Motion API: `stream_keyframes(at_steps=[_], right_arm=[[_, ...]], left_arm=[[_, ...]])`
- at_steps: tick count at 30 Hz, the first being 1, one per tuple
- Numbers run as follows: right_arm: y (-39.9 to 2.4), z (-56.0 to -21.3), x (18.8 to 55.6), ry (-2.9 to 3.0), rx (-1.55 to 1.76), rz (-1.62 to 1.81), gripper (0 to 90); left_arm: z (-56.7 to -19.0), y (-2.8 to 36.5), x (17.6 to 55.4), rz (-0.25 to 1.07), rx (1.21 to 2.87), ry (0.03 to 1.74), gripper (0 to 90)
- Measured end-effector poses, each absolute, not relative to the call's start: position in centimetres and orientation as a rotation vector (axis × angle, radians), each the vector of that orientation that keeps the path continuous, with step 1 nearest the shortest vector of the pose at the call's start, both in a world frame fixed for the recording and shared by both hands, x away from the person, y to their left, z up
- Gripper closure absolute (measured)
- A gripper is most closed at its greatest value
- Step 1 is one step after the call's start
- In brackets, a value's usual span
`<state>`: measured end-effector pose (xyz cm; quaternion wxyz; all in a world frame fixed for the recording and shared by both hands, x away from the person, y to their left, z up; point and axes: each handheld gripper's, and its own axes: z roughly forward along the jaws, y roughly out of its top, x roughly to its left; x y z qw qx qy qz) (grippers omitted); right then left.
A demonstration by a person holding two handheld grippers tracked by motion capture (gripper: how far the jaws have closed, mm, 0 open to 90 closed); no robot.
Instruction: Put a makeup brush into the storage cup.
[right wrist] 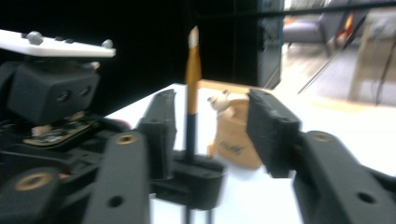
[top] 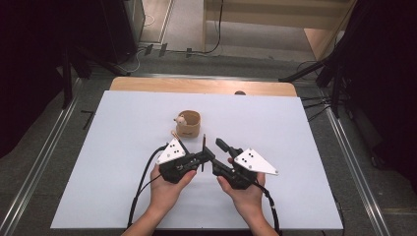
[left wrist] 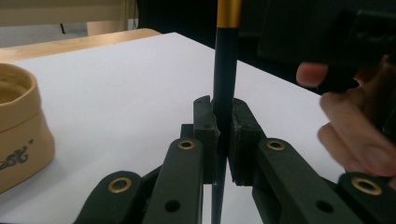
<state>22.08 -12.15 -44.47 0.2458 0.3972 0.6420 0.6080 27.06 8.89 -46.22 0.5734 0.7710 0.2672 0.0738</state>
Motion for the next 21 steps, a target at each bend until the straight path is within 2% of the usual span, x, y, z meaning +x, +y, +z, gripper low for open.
stream_keyframes(at_steps=[2, 5, 9, 10, 11, 12, 13, 16, 21], right_arm=[[-13.0, -44.3, 22.5, 1.744, 1.067, 1.699, 45.6], [-13.7, -44.2, 22.5, 1.743, 1.035, 1.67, 42.6], [-15.2, -44.1, 22.3, 1.79, 1.051, 1.594, 30.4], [-15.6, -44.2, 22.3, 1.793, 1.053, 1.598, 25.0], [-16.4, -44.3, 22.2, 1.807, 1.056, 1.597, 12.4], [-16.7, -44.4, 22.2, 1.822, 1.047, 1.59, 9.6], [-16.7, -44.4, 22.2, 1.822, 1.047, 1.59, 9.6], [-17.5, -44.5, 22.0, 1.83, 1.036, 1.571, 0.0], [-19.0, -44.8, 22.1, 1.817, 1.055, 1.566, 0.0]], left_arm=[[-46.2, 9.1, 27.2, 0.181, 1.799, 0.633, 84.6], [-46.1, 9.6, 27.4, 0.196, 1.791, 0.638, 84.5], [-46.1, 9.9, 27.5, 0.199, 1.785, 0.644, 84.6], [-46.1, 9.9, 27.6, 0.2, 1.786, 0.646, 84.6], [-46.0, 10.0, 27.6, 0.202, 1.785, 0.646, 84.6], [-46.0, 10.0, 27.6, 0.201, 1.785, 0.644, 84.6], [-46.0, 10.0, 27.6, 0.202, 1.785, 0.642, 84.6], [-46.0, 10.1, 27.6, 0.203, 1.782, 0.64, 84.6], [-46.0, 10.4, 27.8, 0.211, 1.777, 0.642, 84.6]])
